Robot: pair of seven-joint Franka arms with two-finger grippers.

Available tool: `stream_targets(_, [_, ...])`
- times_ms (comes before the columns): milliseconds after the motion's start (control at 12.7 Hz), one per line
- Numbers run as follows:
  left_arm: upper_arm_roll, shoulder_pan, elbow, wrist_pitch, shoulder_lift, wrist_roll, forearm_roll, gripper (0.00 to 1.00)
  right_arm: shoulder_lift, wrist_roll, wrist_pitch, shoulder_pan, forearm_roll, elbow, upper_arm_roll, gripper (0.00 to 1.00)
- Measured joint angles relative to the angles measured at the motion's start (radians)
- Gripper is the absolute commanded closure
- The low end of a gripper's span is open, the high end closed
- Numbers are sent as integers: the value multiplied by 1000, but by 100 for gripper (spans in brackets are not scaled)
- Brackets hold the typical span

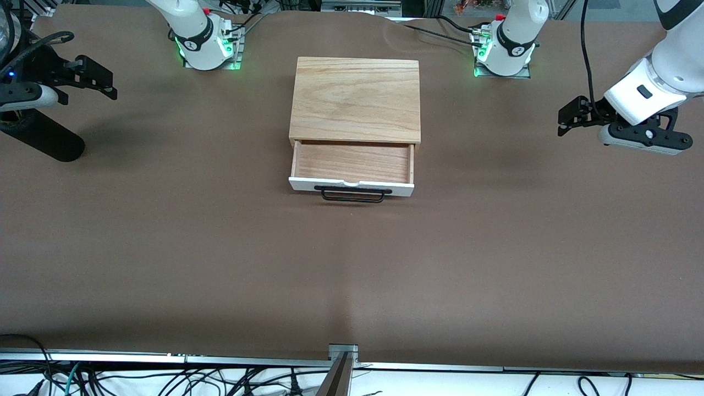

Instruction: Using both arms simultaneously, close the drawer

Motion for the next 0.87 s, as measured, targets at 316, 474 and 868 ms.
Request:
stream_targets(316, [-1,0,0,0,0,0,0,0,0,0,0,0,5,0,0,0])
stream_targets(474, [-2,0,0,0,0,0,0,0,2,0,-1,0,30,-1,0,0])
stream_targets(868, [-8,-2,1,0,36,1,0,0,126,0,109,2,207,-1,7,0])
